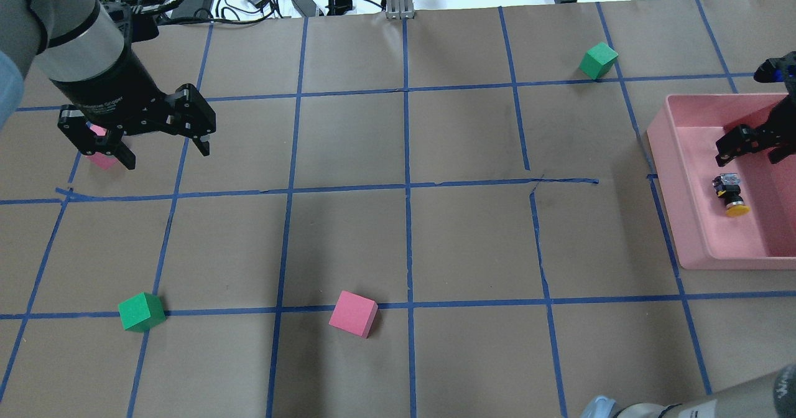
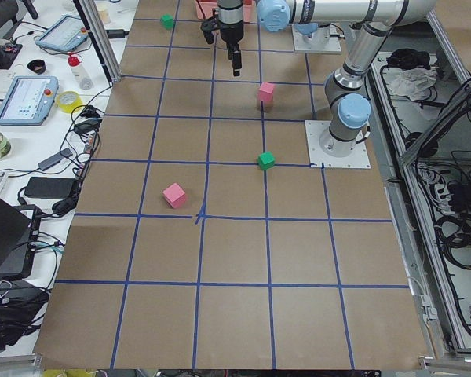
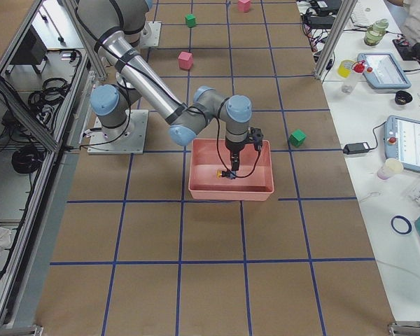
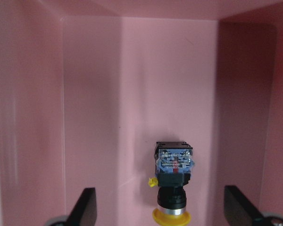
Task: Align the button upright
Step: 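Lower the right gripper into the bin around the switch body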
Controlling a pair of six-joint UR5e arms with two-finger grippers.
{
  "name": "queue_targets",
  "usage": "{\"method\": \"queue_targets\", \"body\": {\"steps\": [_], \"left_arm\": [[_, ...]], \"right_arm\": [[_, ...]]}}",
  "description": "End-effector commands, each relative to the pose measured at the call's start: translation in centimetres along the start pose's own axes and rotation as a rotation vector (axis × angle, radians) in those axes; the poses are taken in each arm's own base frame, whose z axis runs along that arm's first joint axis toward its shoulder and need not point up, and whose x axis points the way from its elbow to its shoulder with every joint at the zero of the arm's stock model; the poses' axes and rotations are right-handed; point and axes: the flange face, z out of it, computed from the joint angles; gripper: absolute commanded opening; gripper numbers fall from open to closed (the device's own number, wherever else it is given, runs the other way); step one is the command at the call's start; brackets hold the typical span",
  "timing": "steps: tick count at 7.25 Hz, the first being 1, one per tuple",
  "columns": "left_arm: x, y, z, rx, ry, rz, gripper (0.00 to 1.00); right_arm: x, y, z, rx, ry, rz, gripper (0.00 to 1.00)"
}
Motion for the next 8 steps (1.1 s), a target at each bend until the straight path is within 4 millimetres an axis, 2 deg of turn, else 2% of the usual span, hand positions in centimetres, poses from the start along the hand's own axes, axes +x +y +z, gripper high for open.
{"method": "queue_targets", "body": {"steps": [1,8], "left_arm": [[0.0,0.06,0.21,-0.004,-0.001,0.0,1.0],[-0.04,0.12,0.16,-0.004,-0.004,0.0,1.0]], "right_arm": [[-0.22,0.6,1.4,-0.004,-0.008,0.008,0.95],[-0.28,0.73,2.31,-0.01,-0.008,0.01,0.95]]}}
